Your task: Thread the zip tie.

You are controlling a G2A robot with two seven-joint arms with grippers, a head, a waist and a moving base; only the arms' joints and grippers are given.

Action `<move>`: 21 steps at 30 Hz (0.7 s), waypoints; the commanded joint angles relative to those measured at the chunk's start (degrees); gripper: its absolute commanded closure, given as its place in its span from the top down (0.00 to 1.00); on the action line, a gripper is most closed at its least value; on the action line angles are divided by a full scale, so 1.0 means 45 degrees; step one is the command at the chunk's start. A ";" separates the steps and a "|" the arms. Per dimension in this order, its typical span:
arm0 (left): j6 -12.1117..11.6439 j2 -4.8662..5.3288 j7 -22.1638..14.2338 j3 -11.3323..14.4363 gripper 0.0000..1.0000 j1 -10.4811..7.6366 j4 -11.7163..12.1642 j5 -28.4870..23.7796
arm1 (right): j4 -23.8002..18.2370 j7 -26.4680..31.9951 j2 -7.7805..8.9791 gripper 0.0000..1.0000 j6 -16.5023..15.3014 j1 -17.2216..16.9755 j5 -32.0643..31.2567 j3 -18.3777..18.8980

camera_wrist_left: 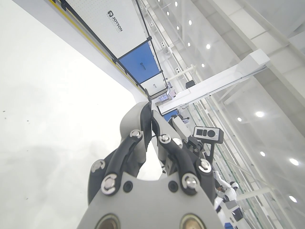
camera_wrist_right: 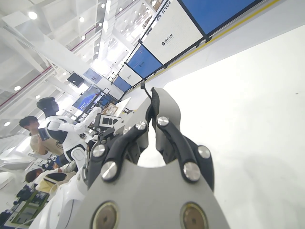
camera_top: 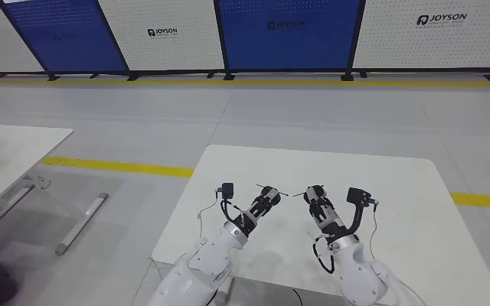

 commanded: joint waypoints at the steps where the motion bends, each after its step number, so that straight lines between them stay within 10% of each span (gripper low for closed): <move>1: 0.0000 0.0000 0.0000 0.0000 0.00 0.0000 0.0000 0.0000 | 0.0075 -0.0002 -0.0053 0.00 0.0051 0.0029 -0.0149 -0.0028; 21: 0.0000 0.0000 0.0000 0.0000 0.00 0.0000 0.0000 0.0000 | 0.0329 0.0511 -0.0317 0.00 0.0022 0.0136 -0.0034 0.0088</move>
